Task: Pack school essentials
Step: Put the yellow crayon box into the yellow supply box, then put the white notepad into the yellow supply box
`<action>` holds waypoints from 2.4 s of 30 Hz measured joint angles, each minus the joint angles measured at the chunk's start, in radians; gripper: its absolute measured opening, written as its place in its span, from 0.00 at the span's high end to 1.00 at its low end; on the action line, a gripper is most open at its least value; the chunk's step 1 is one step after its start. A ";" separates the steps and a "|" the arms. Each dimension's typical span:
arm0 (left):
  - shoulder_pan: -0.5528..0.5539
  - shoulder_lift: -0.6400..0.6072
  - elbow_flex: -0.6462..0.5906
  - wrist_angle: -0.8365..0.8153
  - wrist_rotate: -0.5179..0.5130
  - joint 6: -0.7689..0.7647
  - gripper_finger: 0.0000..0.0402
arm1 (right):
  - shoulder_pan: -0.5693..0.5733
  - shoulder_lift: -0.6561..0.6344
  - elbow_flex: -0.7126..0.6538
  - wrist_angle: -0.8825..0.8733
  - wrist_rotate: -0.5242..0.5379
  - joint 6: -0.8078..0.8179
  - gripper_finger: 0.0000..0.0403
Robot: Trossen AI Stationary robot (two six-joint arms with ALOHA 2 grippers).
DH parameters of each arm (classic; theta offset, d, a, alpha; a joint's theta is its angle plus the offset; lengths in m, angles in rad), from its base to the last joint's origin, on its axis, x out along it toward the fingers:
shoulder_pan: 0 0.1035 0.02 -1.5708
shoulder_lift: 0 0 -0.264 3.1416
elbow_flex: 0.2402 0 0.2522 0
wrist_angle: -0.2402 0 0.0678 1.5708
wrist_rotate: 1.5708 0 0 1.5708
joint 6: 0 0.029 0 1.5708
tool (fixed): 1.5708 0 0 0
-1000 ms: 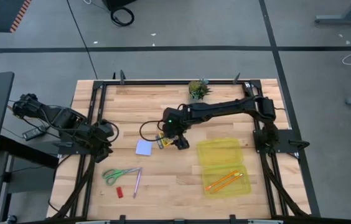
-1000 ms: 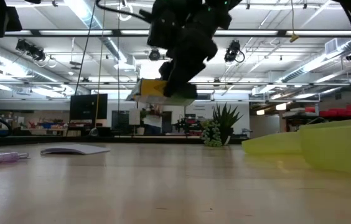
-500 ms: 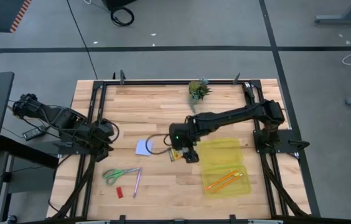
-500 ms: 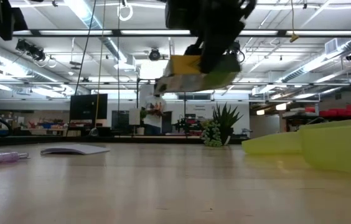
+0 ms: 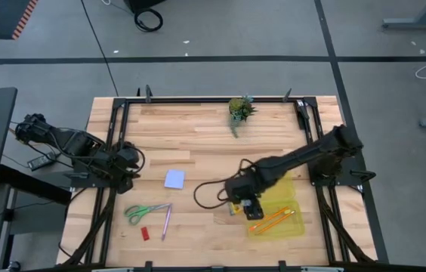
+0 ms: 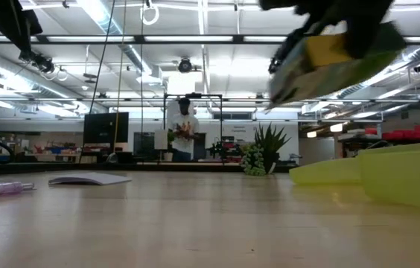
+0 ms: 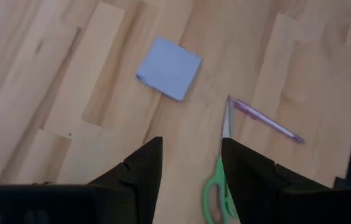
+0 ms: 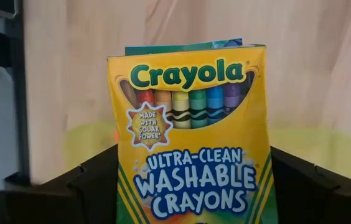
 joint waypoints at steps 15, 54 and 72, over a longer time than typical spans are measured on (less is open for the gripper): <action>0.000 0.000 0.000 0.001 -0.084 0.040 0.57 | 0.282 -0.240 -0.418 0.231 0.068 0.340 0.20; 0.000 0.000 0.000 0.001 -0.041 -0.020 0.57 | 0.399 -0.243 -0.597 0.347 -0.016 0.504 0.02; 0.000 0.000 0.000 0.001 -0.041 -0.024 0.57 | 0.332 -0.242 -0.480 0.130 -0.087 0.358 0.01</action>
